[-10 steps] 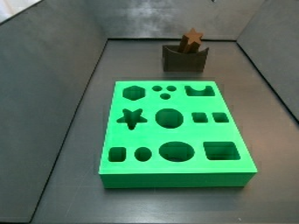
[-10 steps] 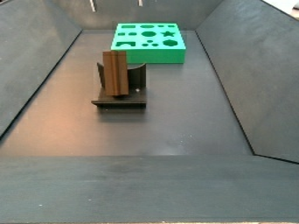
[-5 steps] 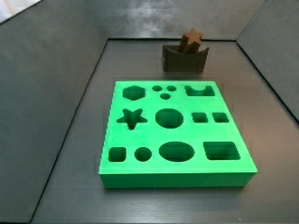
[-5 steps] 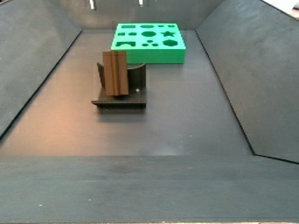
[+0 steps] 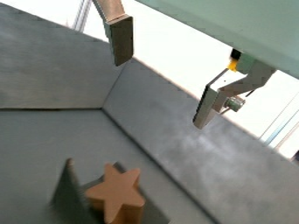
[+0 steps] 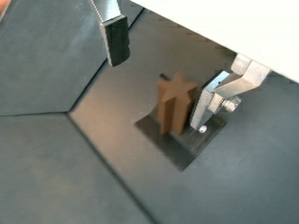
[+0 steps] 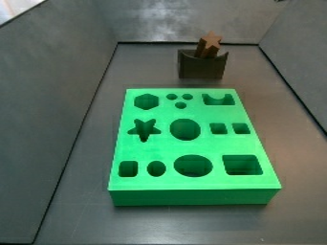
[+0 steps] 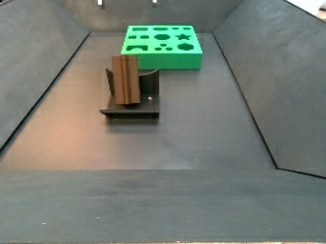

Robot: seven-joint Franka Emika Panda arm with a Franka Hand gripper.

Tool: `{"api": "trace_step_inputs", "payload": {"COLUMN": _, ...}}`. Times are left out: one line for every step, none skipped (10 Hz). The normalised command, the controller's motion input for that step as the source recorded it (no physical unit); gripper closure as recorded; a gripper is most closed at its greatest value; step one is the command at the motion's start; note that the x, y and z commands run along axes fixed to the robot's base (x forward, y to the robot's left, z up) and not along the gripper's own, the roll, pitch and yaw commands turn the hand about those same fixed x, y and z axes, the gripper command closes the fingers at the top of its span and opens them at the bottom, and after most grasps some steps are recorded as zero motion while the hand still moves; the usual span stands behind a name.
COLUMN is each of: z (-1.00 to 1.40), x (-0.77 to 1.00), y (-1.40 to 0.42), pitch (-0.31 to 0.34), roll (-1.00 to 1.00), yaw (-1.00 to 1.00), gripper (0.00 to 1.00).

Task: Pick up the star object. Move up. Place the star object on the fixture. Regrasp the star object. Move to above the board. Insert the star object.
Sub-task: Regrasp the star object.

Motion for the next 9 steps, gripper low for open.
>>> {"api": "trace_step_inputs", "payload": {"z": -0.01, "x": 0.09, "y": -0.04, "pitch": 0.128, "roll": 0.90, "yaw": 0.09, "gripper": 0.00}}
{"api": "trace_step_inputs", "payload": {"z": -0.02, "x": 0.09, "y": -0.04, "pitch": 0.128, "roll": 0.71, "yaw": 0.11, "gripper": 0.00}}
{"api": "trace_step_inputs", "payload": {"z": -0.01, "x": 0.09, "y": -0.04, "pitch": 0.119, "roll": 0.51, "yaw": 0.12, "gripper": 0.00}}
{"api": "trace_step_inputs", "payload": {"z": -0.01, "x": 0.09, "y": -0.03, "pitch": 0.108, "roll": 0.34, "yaw": 0.14, "gripper": 0.00}}
{"api": "trace_step_inputs", "payload": {"z": 0.00, "x": 0.08, "y": -0.02, "pitch": 0.077, "roll": 0.22, "yaw": 0.16, "gripper": 0.00}}
{"api": "trace_step_inputs", "payload": {"z": -1.00, "x": 0.03, "y": 0.08, "pitch": 0.117, "roll": 0.16, "yaw": 0.07, "gripper": 0.00}}
{"api": "trace_step_inputs", "payload": {"z": -1.00, "x": 0.03, "y": 0.08, "pitch": 0.096, "roll": 0.14, "yaw": 0.08, "gripper": 0.00}}
{"api": "trace_step_inputs", "payload": {"z": -1.00, "x": 0.04, "y": 0.07, "pitch": 0.051, "roll": 0.12, "yaw": 0.10, "gripper": 0.00}}
{"api": "trace_step_inputs", "payload": {"z": -1.00, "x": 0.05, "y": 0.06, "pitch": 0.023, "roll": 0.09, "yaw": 0.11, "gripper": 0.00}}
